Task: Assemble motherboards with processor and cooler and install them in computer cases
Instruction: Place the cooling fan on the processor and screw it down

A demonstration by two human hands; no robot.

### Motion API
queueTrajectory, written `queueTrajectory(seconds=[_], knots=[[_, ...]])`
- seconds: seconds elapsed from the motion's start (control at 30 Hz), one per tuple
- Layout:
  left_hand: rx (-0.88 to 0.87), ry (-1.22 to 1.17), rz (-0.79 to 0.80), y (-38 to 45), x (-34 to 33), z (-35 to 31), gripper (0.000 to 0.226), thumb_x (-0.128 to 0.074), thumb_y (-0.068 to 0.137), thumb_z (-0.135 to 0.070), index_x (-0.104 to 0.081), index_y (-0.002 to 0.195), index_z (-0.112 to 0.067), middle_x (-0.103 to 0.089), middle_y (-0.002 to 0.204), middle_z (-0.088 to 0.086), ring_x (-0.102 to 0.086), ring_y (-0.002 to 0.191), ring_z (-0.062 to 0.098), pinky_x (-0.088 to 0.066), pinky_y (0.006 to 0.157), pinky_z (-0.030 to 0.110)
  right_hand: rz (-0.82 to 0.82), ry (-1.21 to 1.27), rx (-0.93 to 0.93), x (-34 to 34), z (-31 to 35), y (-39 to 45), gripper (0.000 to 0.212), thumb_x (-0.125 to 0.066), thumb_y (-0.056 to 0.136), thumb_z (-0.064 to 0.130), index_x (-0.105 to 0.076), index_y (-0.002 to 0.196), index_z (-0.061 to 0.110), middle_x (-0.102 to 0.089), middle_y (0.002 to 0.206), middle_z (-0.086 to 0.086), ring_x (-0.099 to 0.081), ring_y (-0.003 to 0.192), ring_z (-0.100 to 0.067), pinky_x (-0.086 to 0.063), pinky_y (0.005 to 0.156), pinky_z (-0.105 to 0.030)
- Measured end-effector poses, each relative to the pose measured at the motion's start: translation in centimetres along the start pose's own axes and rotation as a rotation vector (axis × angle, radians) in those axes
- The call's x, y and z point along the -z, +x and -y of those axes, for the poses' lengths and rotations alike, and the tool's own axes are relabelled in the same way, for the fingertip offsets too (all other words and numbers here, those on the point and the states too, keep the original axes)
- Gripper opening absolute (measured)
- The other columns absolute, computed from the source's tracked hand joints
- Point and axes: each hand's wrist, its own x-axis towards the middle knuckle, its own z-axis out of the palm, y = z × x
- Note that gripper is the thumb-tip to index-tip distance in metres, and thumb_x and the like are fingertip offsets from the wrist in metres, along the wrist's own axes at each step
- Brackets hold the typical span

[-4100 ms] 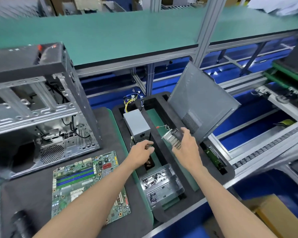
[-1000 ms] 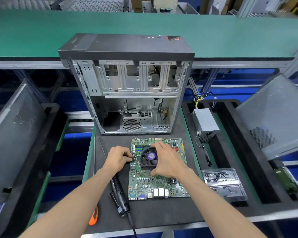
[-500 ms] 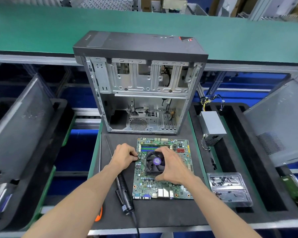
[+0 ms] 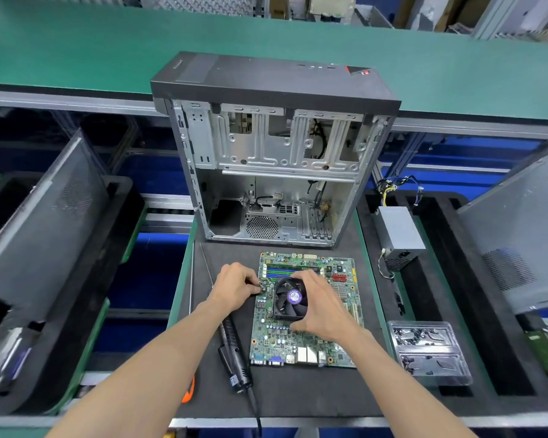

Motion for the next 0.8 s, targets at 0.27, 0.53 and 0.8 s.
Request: queueTrajectory(seconds=[0.27, 0.53, 0.8], knots=[[-0.001, 0.018, 0.001, 0.3, -0.1, 0.3, 0.003, -0.082, 0.081, -0.014, -0.08, 0.081, -0.013, -0.072, 0.08, -0.001, -0.062, 0.093, 0.023, -0.048, 0.083, 0.03, 0.02, -0.058, 0.029, -0.3, 0.0, 0.3, 0.095, -0.091, 0.062, 0.035, -0.036, 0.139, 0.022, -0.044, 0.131, 0.007, -0.043, 0.115, -0.016, -0.041, 0.096, -0.032], [-0.007, 0.029, 0.008, 0.4, -0.1, 0.2, 0.003, -0.082, 0.081, -0.015, -0.08, 0.08, -0.015, -0.073, 0.081, -0.002, -0.062, 0.096, 0.023, -0.05, 0.088, 0.033, 0.04, -0.119, 0.028, -0.4, -0.1, 0.5, 0.095, -0.092, 0.064, 0.037, -0.035, 0.138, 0.022, -0.044, 0.13, 0.006, -0.045, 0.114, -0.019, -0.044, 0.094, -0.035], [-0.015, 0.163, -0.044, -0.5, 0.9, -1.3, 0.017, -0.063, 0.082, -0.017, -0.076, 0.084, -0.028, -0.073, 0.085, -0.006, -0.066, 0.085, 0.023, -0.057, 0.08, 0.039, 0.04, -0.198, 0.027, -0.7, -0.2, 0.6, 0.103, -0.092, 0.062, 0.046, -0.031, 0.141, 0.024, -0.045, 0.135, 0.006, -0.047, 0.119, -0.022, -0.044, 0.096, -0.038]])
